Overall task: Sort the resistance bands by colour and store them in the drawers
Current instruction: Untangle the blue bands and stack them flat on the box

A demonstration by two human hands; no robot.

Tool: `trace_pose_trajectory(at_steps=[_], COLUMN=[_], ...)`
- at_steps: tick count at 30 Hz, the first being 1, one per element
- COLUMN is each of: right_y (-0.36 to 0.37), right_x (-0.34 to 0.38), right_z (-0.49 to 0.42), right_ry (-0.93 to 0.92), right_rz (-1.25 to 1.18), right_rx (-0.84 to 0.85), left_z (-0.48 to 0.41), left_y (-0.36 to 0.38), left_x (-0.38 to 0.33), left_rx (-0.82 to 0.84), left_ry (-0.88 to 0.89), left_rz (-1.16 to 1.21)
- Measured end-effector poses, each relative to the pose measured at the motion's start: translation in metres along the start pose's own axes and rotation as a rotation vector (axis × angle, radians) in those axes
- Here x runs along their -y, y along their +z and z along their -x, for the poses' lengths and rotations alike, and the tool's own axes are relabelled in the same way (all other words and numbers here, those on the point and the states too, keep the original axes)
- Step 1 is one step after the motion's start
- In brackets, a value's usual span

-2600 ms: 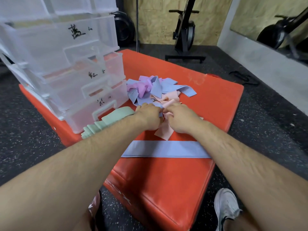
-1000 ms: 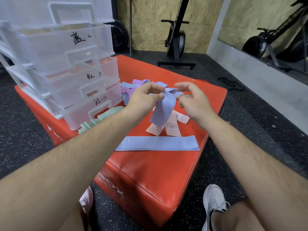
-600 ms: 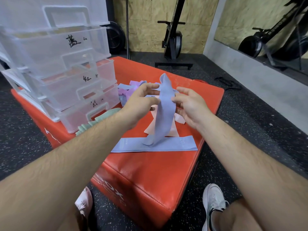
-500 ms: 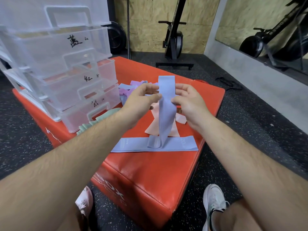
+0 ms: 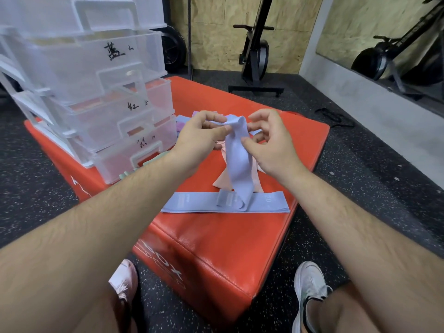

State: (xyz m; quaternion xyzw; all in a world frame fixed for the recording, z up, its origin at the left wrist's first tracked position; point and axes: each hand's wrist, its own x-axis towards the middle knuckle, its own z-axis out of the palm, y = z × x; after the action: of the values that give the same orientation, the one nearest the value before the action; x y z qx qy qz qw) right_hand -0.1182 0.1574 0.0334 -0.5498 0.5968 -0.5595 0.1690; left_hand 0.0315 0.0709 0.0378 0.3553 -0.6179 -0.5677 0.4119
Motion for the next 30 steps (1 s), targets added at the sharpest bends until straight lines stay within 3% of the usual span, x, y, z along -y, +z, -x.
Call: trace_pose_trajectory(at_steps=[6,11,14,19,25,30], right_y=[0.009,0.016,0.021,0.04,0.053,0.052], right_x=[0.001,-0.001,-0.003,-0.008,-0.005,-0.002], right_z=[0.005,0.007,0.001,0.001,0.002,0.001], right_ry=[-0.057,-0.064,-0.064,0.017,0.019,0.071], right_rz=[0.098,0.092,0.089,0.137,0.107,0.129], right_rx=[0.086,0.174,0.163,0.473,0.526,0.601], left_z=[0.008,0.011,0.016,0.032,0.045,0.048], left_y=[-0.005,-0.021,-0.031,-0.043,-0.062,-0.075], left_x=[-0.009,-0.001,0.002,0.001,0.01,0.015], left_rx=[0.09,-0.023,0.031,0.115,0.118,0.031], left_ry=[-0.135,-0.119,-0.113,-0.066,-0.051,0.028], left_rz=[0.216,0.086,0.005,-0.018,-0.244,-0.283])
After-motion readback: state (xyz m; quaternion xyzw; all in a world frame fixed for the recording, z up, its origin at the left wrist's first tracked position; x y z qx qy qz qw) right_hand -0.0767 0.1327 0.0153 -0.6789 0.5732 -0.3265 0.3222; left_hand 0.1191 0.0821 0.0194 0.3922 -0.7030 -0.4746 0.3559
